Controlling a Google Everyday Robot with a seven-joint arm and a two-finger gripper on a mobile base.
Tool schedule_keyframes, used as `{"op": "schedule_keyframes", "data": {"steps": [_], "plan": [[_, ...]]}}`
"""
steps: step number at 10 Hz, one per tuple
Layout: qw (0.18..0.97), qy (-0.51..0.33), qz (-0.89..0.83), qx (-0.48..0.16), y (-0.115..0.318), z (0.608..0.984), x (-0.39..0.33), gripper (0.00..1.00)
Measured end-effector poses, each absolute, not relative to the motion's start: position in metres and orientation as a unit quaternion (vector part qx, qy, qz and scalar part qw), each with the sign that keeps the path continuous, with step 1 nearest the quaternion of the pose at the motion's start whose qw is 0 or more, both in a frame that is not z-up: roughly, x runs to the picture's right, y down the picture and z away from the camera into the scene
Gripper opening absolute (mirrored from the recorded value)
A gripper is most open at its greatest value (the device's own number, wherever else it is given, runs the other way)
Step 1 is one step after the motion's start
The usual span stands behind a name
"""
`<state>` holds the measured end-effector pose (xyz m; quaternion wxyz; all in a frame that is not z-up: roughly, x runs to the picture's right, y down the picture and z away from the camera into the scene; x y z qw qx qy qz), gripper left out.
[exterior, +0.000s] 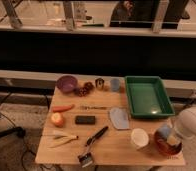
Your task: Wipe red bowl with sponge
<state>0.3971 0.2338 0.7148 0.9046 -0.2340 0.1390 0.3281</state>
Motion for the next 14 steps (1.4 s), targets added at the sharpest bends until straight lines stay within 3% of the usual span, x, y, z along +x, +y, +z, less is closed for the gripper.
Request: {"op": "schedule_keyframes", "data": {"steps": [14], "plan": [[0.893, 0.124, 0.328, -0.281, 0.269, 0.683, 0.364, 0.01]]}}
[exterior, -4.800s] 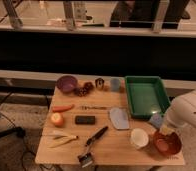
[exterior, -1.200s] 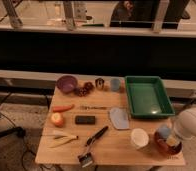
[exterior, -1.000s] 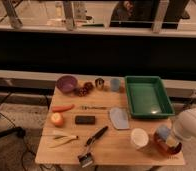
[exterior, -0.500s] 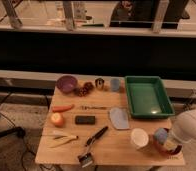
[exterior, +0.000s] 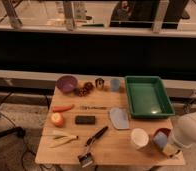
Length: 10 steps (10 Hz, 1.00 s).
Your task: Wipe red bowl with sponge
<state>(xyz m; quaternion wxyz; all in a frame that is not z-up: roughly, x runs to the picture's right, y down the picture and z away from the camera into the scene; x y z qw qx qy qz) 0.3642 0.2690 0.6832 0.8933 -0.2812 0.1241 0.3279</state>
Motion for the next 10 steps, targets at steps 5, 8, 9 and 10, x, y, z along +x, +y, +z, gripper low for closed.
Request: {"op": "schedule_keyframes", "data": {"steps": [5, 8, 9, 10], "plan": [[0.872, 0.175, 0.353, -0.292, 0.276, 0.681, 0.386, 0.01], [0.864, 0.199, 0.368, -0.28, 0.269, 0.682, 0.404, 0.01], [0.863, 0.206, 0.371, -0.273, 0.264, 0.683, 0.41, 0.01], [0.864, 0.21, 0.371, -0.267, 0.26, 0.683, 0.413, 0.01]]}}
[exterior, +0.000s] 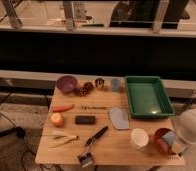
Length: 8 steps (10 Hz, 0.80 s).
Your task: Wipe red bowl with sponge
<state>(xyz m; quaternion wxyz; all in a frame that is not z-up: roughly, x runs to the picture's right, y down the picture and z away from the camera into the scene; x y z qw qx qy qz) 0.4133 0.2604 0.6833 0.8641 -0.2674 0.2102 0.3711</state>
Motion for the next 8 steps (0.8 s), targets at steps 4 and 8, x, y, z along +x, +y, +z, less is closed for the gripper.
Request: {"op": "schedule_keyframes", "data": {"steps": [4, 8], "plan": [[0.872, 0.209, 0.369, -0.244, 0.247, 0.693, 0.419, 0.01], [0.883, 0.187, 0.359, -0.236, 0.238, 0.705, 0.409, 0.01]]}}
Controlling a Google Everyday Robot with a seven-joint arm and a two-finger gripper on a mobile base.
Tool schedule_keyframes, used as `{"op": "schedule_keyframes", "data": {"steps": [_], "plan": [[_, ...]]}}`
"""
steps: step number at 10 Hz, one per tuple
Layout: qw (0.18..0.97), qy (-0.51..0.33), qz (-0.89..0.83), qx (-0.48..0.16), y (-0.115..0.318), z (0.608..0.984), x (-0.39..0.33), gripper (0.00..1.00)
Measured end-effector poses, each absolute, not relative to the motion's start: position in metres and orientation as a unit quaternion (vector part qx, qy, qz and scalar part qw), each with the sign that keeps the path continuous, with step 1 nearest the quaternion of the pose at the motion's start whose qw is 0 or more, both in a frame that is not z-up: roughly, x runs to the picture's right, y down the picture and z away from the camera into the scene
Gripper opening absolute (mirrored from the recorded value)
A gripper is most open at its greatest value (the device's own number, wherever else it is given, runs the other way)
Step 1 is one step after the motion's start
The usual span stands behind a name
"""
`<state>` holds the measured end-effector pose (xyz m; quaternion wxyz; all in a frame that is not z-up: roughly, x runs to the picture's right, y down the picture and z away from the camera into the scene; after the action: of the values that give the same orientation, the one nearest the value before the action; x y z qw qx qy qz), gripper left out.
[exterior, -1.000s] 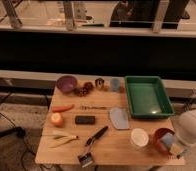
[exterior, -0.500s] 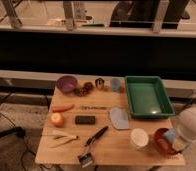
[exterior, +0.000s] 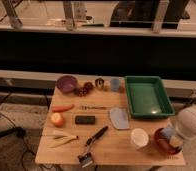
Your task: Wipe red bowl with sponge
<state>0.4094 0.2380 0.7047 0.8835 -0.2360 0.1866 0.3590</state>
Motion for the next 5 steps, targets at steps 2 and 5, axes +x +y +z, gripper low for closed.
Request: {"op": "schedule_keyframes", "data": {"steps": [2, 5], "plan": [[0.889, 0.171, 0.353, -0.236, 0.234, 0.711, 0.401, 0.01], [0.894, 0.151, 0.348, -0.239, 0.232, 0.715, 0.392, 0.01]]}}
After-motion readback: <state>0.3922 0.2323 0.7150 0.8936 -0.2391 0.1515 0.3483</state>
